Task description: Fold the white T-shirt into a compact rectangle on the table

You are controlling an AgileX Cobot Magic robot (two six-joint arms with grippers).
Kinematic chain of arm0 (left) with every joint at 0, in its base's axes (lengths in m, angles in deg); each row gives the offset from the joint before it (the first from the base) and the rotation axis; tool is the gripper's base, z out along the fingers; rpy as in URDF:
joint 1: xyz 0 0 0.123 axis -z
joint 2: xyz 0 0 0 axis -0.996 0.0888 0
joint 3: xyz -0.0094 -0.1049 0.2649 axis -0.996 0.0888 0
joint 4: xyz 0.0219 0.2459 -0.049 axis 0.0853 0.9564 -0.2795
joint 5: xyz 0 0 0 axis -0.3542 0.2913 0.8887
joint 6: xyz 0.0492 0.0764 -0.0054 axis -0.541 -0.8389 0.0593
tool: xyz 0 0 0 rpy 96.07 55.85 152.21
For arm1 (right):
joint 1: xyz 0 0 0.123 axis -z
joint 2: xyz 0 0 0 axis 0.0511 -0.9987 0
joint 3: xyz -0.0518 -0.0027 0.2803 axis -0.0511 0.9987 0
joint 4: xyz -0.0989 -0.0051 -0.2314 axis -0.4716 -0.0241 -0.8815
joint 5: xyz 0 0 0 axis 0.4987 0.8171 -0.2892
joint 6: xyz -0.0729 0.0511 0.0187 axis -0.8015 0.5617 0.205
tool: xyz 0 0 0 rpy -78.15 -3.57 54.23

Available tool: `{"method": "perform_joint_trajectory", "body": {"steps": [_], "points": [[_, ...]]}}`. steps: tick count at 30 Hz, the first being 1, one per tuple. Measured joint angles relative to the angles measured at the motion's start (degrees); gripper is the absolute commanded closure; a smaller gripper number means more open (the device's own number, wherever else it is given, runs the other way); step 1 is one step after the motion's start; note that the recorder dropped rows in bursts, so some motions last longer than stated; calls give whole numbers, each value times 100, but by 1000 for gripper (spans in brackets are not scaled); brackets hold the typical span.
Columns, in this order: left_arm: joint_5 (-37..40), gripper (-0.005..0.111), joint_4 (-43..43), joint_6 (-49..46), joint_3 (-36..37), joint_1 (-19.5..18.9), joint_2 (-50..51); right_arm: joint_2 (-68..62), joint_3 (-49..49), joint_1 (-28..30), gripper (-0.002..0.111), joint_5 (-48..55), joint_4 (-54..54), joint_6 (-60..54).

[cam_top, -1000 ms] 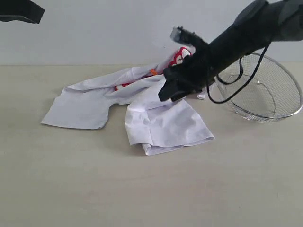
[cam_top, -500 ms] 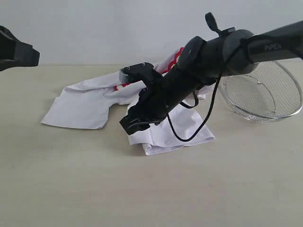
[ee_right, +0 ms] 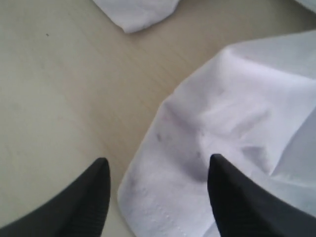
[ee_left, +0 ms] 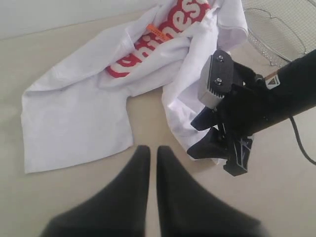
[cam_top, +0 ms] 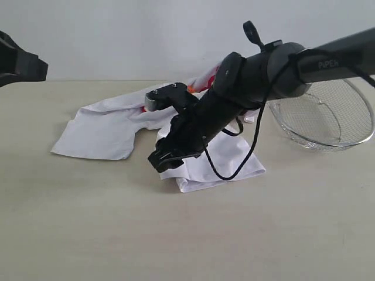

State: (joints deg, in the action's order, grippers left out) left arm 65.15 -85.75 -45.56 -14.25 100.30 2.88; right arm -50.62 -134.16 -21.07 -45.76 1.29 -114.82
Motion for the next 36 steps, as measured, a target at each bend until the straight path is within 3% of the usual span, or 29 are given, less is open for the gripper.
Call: {"method": "perform_joint_trajectory", "body": {"steps": [4,11,19,29,36], "points": [[0,102,0,0,0,0,0,-145,0,0,63,21,-29,155],[0,102,0,0,0,0,0,-225,0,0,109,11,-41,178],[0,102,0,0,0,0,0,-198,0,0,108,22,-41,325],[88,102,0,-48,0,0,0,828,0,0,108,325,-299,999],[113,102,-94,-77,0,0,23,1326,0,660,108,795,-476,1440]]}}
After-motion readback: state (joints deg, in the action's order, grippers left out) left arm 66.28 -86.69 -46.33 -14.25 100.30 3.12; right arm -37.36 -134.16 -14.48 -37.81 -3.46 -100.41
